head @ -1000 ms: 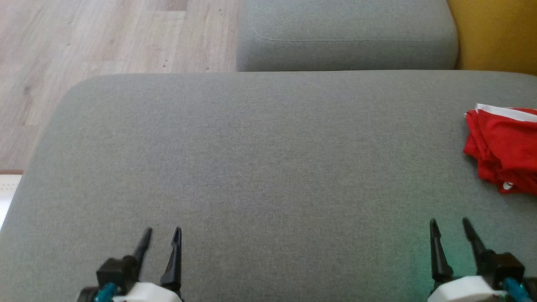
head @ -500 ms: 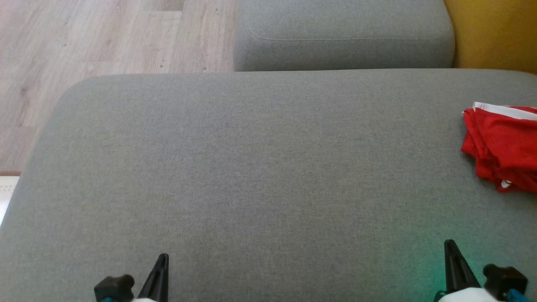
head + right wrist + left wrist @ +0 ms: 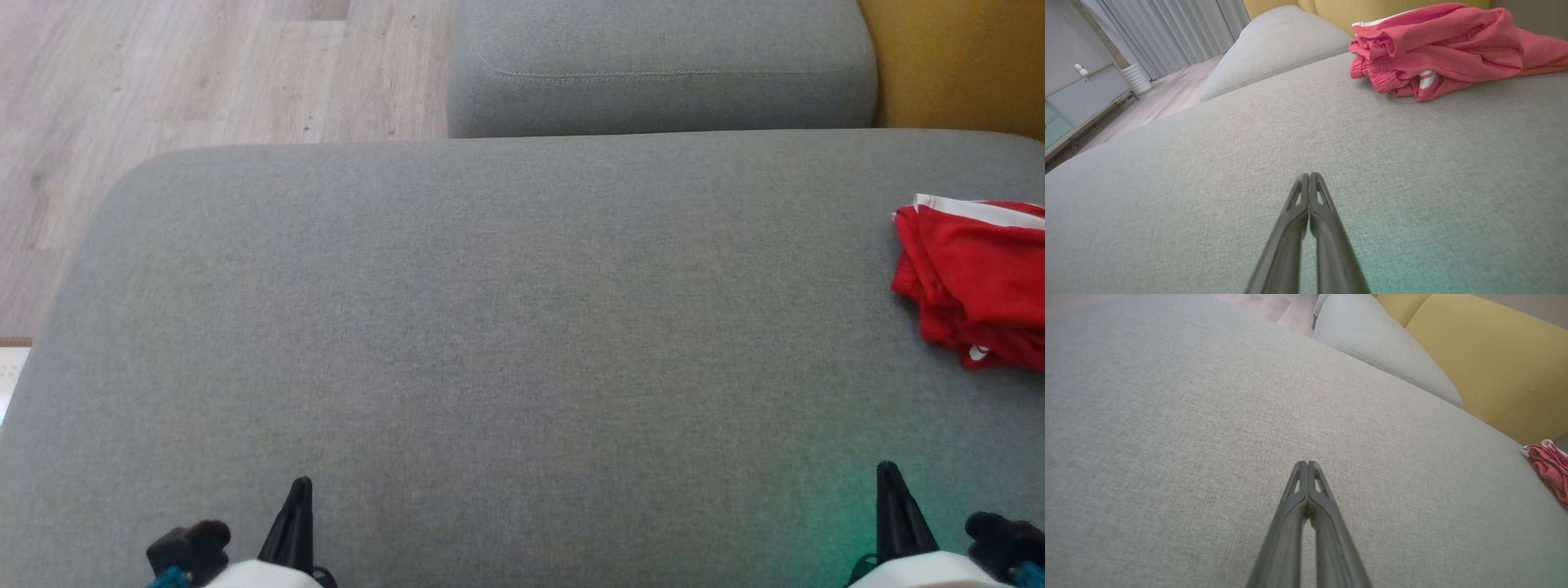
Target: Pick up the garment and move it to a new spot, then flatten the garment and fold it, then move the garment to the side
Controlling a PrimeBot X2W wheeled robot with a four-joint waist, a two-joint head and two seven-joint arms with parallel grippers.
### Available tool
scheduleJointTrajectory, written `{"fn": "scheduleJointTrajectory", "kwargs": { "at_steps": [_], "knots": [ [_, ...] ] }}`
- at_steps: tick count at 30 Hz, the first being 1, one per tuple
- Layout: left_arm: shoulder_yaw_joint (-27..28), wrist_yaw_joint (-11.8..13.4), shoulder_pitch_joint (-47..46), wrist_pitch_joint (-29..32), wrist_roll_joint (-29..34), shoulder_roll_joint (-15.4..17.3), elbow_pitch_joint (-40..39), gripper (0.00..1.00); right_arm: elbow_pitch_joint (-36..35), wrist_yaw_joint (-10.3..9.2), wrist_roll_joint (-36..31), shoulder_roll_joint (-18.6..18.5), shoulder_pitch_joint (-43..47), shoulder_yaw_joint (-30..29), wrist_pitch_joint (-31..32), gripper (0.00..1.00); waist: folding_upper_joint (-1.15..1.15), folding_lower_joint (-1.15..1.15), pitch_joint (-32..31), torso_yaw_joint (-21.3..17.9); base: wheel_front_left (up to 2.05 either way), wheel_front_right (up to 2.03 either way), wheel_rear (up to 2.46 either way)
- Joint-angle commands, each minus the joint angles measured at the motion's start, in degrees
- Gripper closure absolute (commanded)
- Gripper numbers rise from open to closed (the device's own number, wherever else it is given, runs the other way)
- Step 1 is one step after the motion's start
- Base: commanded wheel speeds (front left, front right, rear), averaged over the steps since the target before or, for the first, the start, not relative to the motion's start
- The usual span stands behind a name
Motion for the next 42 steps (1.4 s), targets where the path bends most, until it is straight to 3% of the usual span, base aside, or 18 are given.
{"fn": "scheduleJointTrajectory", "kwargs": {
  "at_steps": [1,42],
  "knots": [
    [1.01,-0.3,-2.7,0.23,-1.64,0.31,-2.05,1.0,-2.19,0.08,1.91,-0.16,-3.27,-0.06,0.34,1.0,0.0,0.0,0.02,-0.05,0.0,0.0,0.0],
    [5.55,-1.78,-7.16,6.61,-28.32,0.51,-3.53,1.0,-4.59,0.21,31.31,-0.33,-7.48,-0.24,6.9,1.0,0.0,0.0,0.55,-1.81,0.0,0.0,0.0]
  ]
}}
